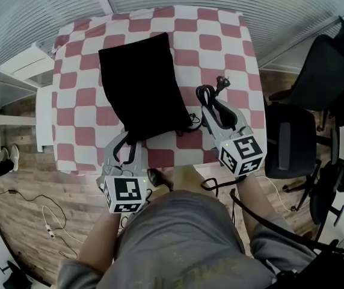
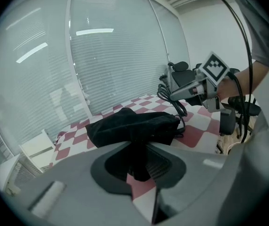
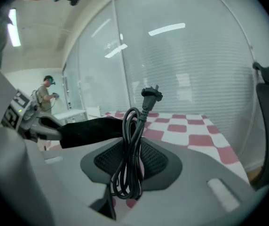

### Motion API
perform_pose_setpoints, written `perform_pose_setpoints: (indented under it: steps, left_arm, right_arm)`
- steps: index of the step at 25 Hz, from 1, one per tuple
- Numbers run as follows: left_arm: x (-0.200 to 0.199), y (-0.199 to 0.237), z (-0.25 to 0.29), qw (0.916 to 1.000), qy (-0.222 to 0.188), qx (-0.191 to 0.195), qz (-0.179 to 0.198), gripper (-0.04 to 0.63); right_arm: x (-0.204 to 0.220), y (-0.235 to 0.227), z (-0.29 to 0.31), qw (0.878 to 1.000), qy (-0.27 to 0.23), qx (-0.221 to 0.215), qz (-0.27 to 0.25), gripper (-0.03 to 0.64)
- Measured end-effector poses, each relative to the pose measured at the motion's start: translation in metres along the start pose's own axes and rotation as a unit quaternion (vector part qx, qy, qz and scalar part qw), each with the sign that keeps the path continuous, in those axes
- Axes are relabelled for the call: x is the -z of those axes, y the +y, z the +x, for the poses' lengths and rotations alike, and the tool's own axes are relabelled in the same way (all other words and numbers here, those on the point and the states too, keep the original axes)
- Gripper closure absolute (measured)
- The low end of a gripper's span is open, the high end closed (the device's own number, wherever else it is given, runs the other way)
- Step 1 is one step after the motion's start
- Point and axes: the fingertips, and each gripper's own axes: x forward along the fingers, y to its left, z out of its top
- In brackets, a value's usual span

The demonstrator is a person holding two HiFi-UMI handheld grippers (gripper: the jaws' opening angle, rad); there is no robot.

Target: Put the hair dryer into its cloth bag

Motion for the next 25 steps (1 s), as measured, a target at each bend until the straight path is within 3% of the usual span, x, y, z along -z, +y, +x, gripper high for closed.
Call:
perform_pose_setpoints:
  steps: [2, 5, 7, 16, 25]
  left_arm:
    - [-0.002, -0.001, -0.001, 1.0, -0.003, 0.002, 0.002, 0.53]
    - [-0.005, -0.002, -0.001, 0.9999, -0.005, 0.005, 0.008, 0.535]
    - [-0.008, -0.002, -0.001, 0.9999, -0.006, 0.007, 0.013, 0.538]
    - [-0.016, 0.002, -0.006, 0.9998, -0.014, 0.007, 0.009, 0.558]
    - [-0.011, 0.002, -0.015, 0.9998, -0.018, 0.009, 0.001, 0.57]
  right_arm:
    - [-0.011, 0.026, -0.014, 0.994, -0.042, -0.047, -0.089, 0.482]
    - [-0.012, 0.067, -0.032, 0.959, -0.049, -0.107, -0.258, 0.508]
    - [-0.004, 0.086, -0.039, 0.94, -0.029, -0.125, -0.316, 0.514]
    - [0.031, 0.147, -0.04, 0.856, -0.016, -0.162, -0.49, 0.517]
    - [0.049, 0.151, 0.0, 0.83, 0.041, -0.12, -0.544, 0.517]
